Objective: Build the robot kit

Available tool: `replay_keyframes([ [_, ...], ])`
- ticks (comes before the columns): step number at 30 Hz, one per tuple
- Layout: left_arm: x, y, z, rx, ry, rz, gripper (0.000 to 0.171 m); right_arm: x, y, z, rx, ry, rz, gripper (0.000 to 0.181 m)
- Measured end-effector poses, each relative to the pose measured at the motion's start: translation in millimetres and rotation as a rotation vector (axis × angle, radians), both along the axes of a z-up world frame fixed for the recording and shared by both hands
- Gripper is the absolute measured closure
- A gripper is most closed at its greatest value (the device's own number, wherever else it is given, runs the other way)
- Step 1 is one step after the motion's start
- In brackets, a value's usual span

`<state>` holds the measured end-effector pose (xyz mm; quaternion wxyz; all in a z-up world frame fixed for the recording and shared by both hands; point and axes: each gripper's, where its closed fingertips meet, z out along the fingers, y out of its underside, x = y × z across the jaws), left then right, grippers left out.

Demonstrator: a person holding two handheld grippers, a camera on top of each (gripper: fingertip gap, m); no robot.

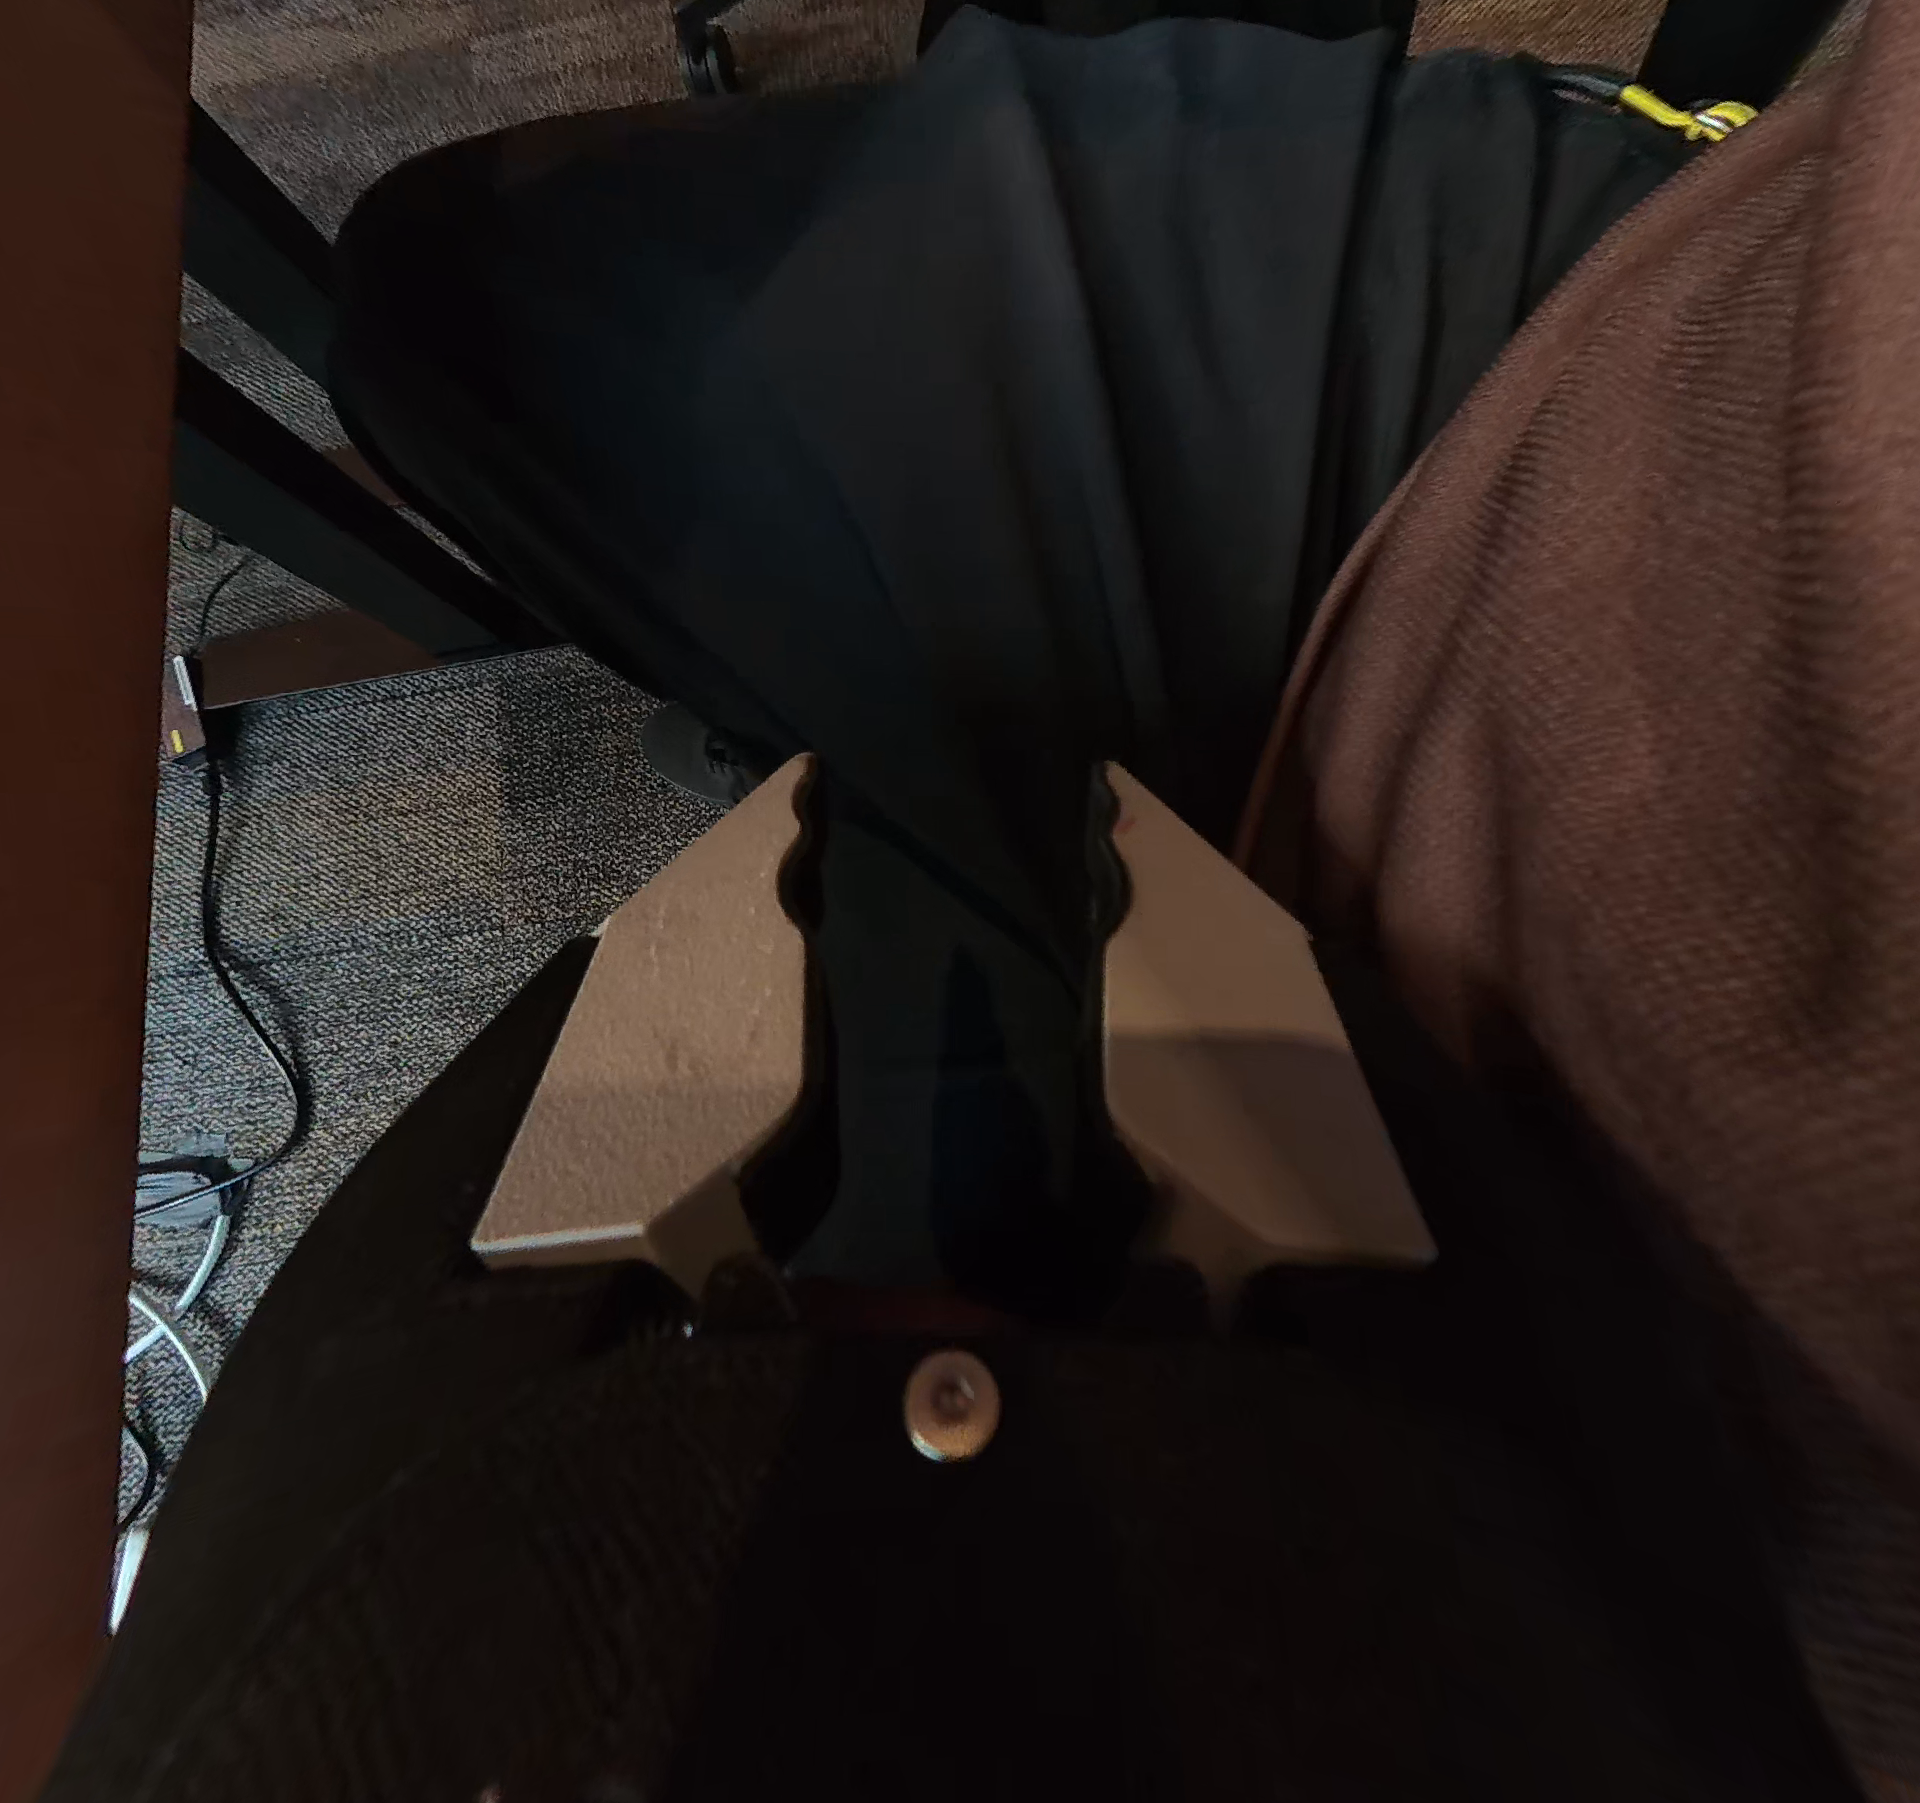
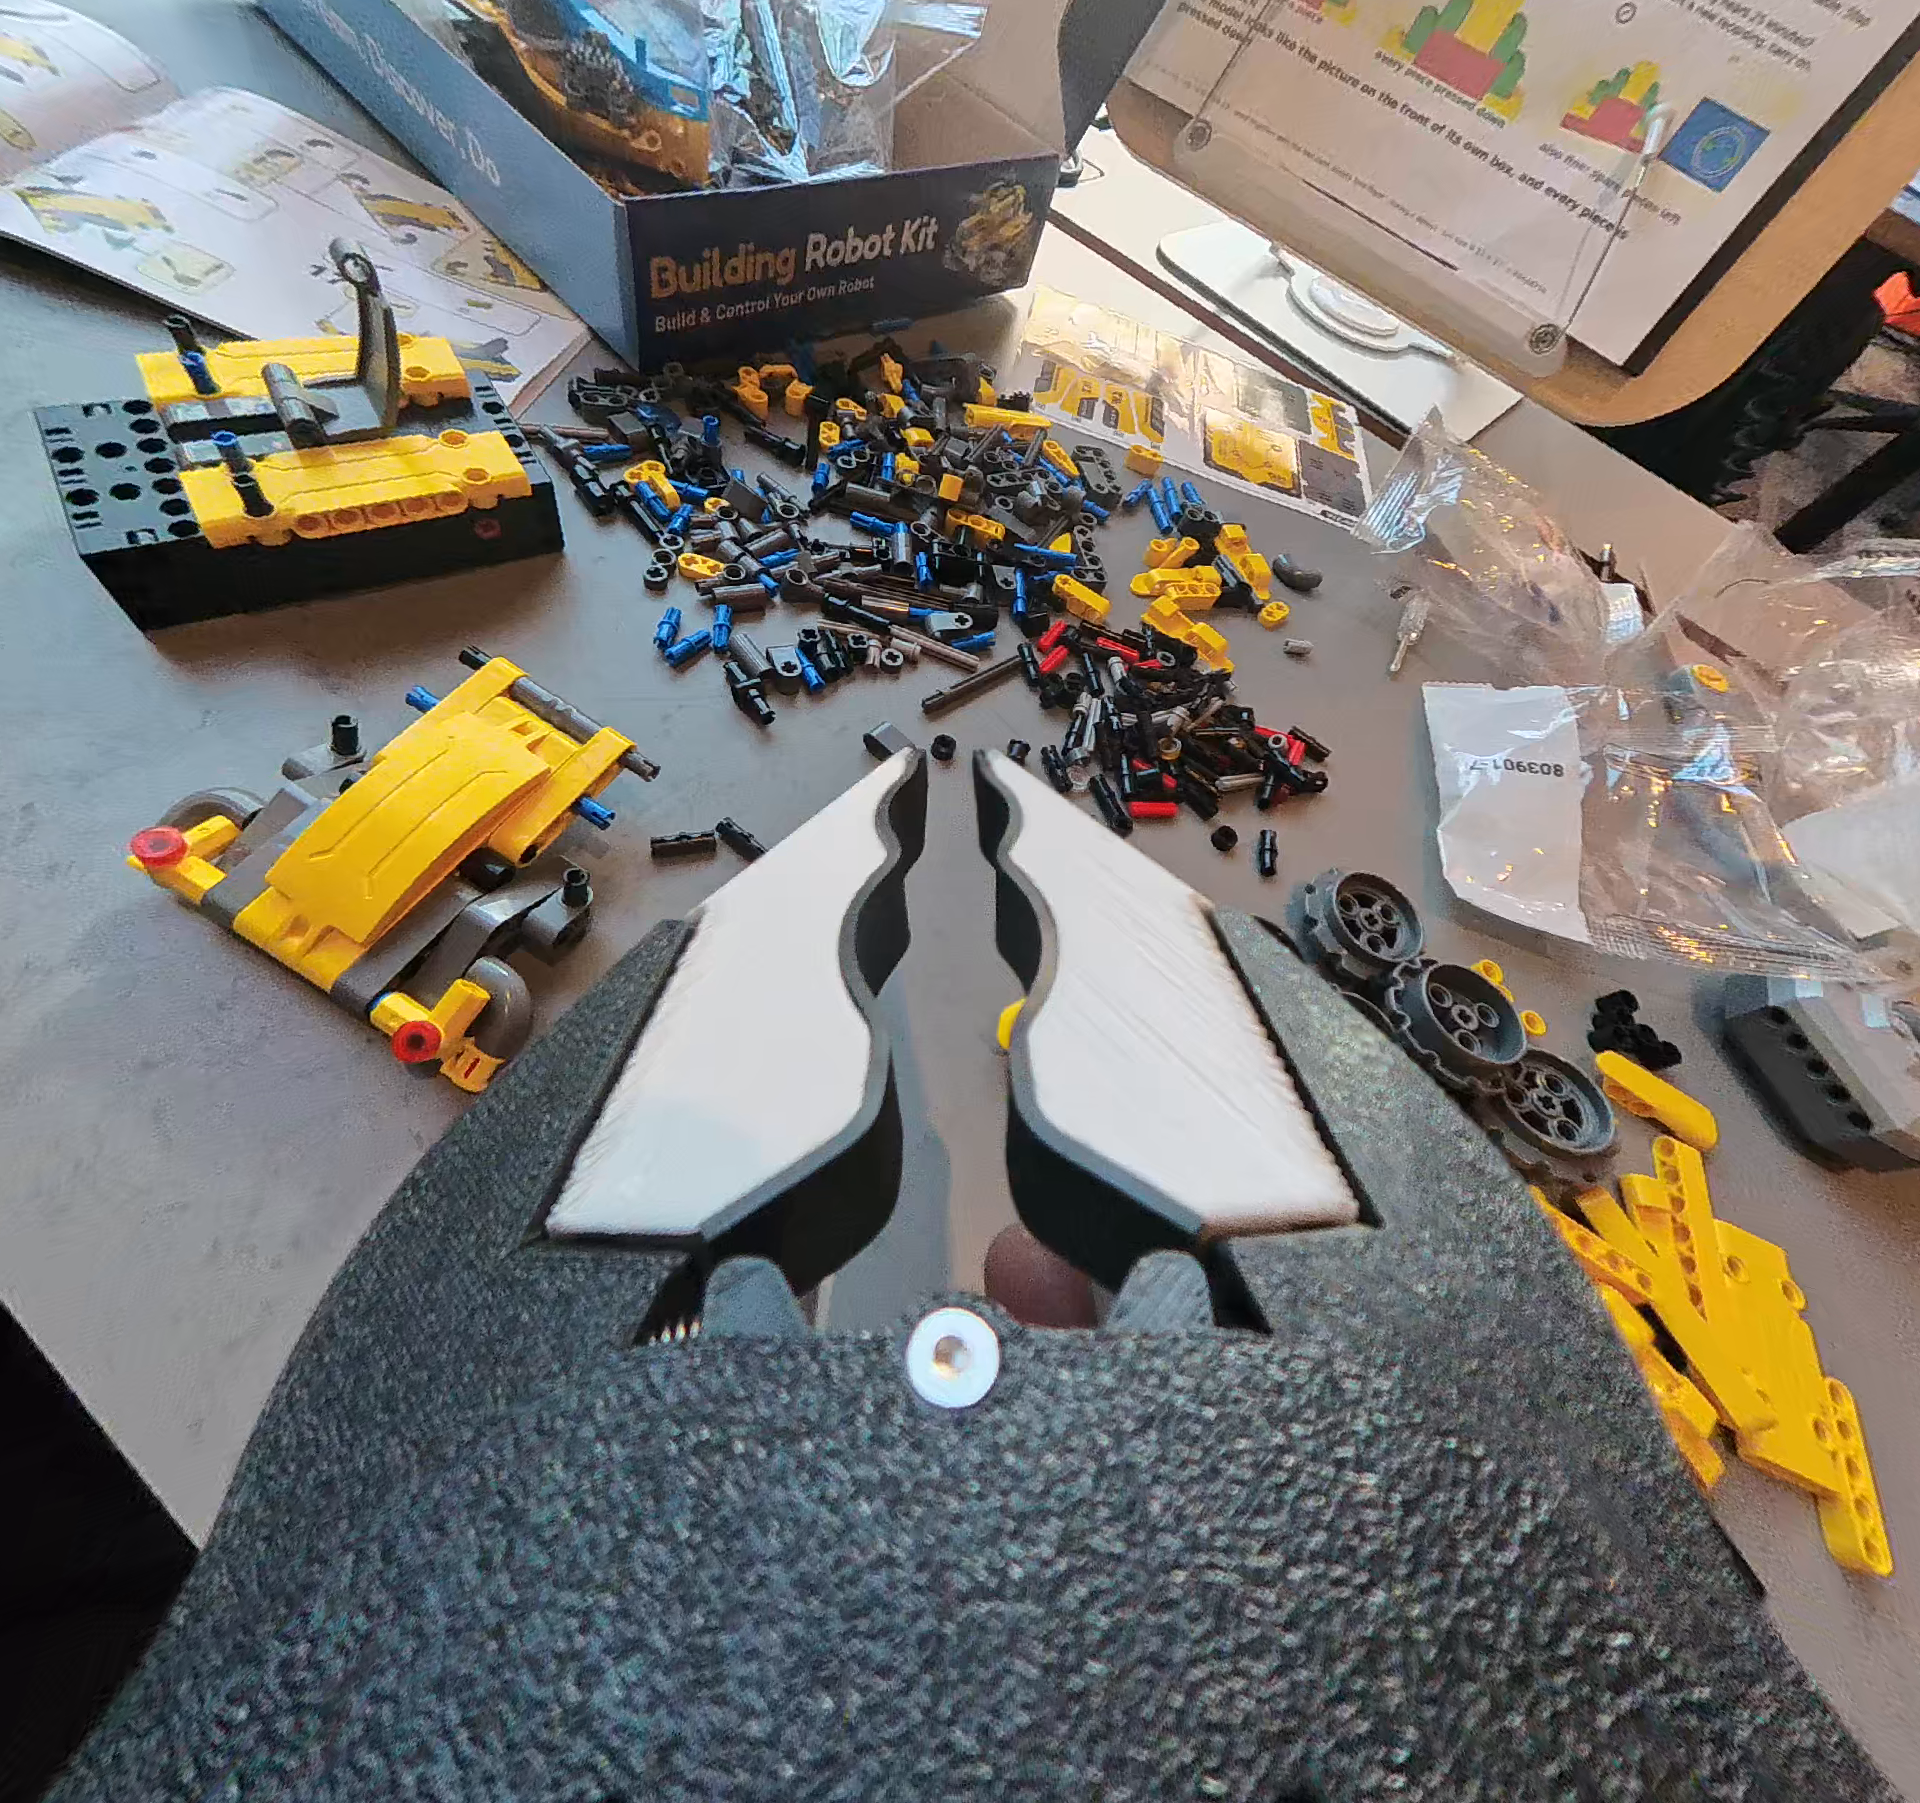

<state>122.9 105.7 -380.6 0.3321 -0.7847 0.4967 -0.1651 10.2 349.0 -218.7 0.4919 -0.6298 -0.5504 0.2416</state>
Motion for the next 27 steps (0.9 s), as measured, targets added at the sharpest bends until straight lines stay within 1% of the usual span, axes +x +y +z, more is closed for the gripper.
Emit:
replay_keyframes([
  [1,0.2,0.0,-0.1,0.001,0.001,0.000,0.123,0.9,0.4,0.3,-0.004,0.002,-0.002,0.174],
  [6,0.6,0.5,-0.6,-0.004,0.001,0.001,0.123,6.1,7.9,-4.0,-0.023,-0.024,-0.043,0.153],
  [8,-0.2,1.0,-1.2,0.000,0.006,0.002,0.123,6.9,10.2,-3.2,-0.020,-0.030,-0.053,0.148],
  [11,-1.1,1.2,-1.6,-0.005,0.005,0.006,0.123,7.1,14.1,-2.4,-0.022,-0.037,-0.074,0.136],
  [14,-0.6,0.9,-0.2,0.000,0.002,0.003,0.124,5.3,17.0,-5.8,-0.033,-0.063,-0.080,0.135],
  [17,-0.6,0.6,-0.7,-0.004,0.002,0.002,0.123,-0.5,23.0,-5.2,-0.023,-0.083,-0.071,0.139],
  [21,-2.2,1.8,-0.4,0.000,0.004,0.006,0.124,-6.9,28.1,7.7,-0.047,-0.017,-0.076,0.149],
  [24,-3.5,2.0,1.6,-0.005,-0.011,0.013,0.124,-7.2,29.9,1.7,-0.049,-0.034,-0.083,0.141],
  [27,-3.4,1.9,3.5,-0.003,-0.020,0.012,0.124,-8.6,27.4,-7.1,-0.048,-0.061,-0.075,0.140],
])
